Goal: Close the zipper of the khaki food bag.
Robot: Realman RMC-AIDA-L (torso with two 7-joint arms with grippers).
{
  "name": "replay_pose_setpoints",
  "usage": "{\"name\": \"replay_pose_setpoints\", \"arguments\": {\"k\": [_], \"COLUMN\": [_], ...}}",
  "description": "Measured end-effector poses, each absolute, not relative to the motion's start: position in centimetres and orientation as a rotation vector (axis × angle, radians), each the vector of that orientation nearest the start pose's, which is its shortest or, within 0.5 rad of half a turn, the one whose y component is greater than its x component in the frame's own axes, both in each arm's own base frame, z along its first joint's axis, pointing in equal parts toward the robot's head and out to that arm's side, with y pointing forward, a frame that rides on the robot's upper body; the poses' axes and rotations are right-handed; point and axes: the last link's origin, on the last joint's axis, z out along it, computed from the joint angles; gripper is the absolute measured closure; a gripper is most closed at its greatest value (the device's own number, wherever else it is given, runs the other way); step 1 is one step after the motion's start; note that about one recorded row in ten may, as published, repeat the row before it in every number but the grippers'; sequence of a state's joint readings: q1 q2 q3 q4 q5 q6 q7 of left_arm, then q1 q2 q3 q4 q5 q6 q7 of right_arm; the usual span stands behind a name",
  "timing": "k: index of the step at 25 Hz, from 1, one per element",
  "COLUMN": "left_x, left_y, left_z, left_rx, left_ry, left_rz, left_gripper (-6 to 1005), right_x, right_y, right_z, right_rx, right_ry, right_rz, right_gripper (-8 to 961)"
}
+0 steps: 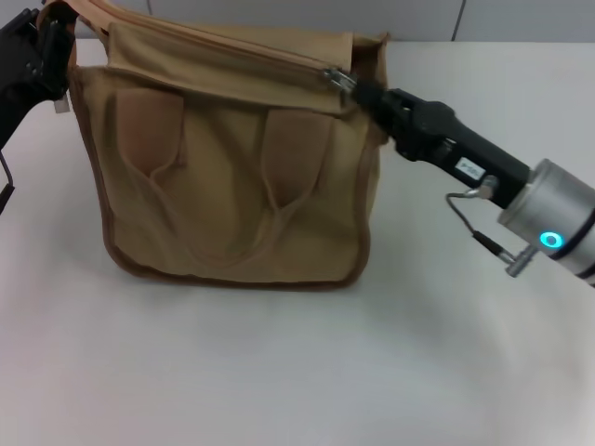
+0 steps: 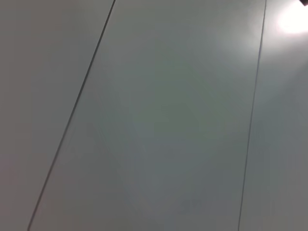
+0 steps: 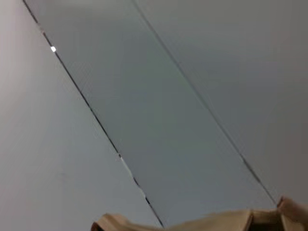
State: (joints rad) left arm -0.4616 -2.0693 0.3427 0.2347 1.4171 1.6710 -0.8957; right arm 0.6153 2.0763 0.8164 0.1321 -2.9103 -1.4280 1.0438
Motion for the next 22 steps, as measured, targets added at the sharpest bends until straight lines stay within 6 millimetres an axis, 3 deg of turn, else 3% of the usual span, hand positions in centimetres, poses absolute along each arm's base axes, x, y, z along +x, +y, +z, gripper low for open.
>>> {"name": "replay_pose_setpoints", "arguments": {"k": [12, 15, 20, 21, 22], "left_x": [-28.8, -29.0, -29.2, -29.2, -29.2], "left_y": [30.8, 30.2, 28.0, 27.1, 27.1], "left_z": [3.6, 3.2, 4.8, 6.1, 6.1], "left_rx": [-1.883, -1.93, -1.944, -1.94, -1.94], "left_ry": [-0.46, -0.453, -0.366, -0.351, -0.351], "left_rz": [-1.307, -1.286, -1.343, -1.405, -1.405], "left_gripper": [958, 958, 958, 902, 845], "right_x": [24.2, 24.3, 24.1, 24.0, 24.0], "right_y": [31.5, 31.3, 31.2, 31.2, 31.2], "right_z": [-3.6, -3.7, -3.4, -3.2, -3.2], "right_rx": [-2.169, -2.163, -2.145, -2.134, -2.134], "right_ry": [0.811, 0.756, 0.713, 0.701, 0.701], "right_rz": [1.452, 1.434, 1.452, 1.468, 1.468], "right_gripper": [952, 831, 622, 588, 554]}}
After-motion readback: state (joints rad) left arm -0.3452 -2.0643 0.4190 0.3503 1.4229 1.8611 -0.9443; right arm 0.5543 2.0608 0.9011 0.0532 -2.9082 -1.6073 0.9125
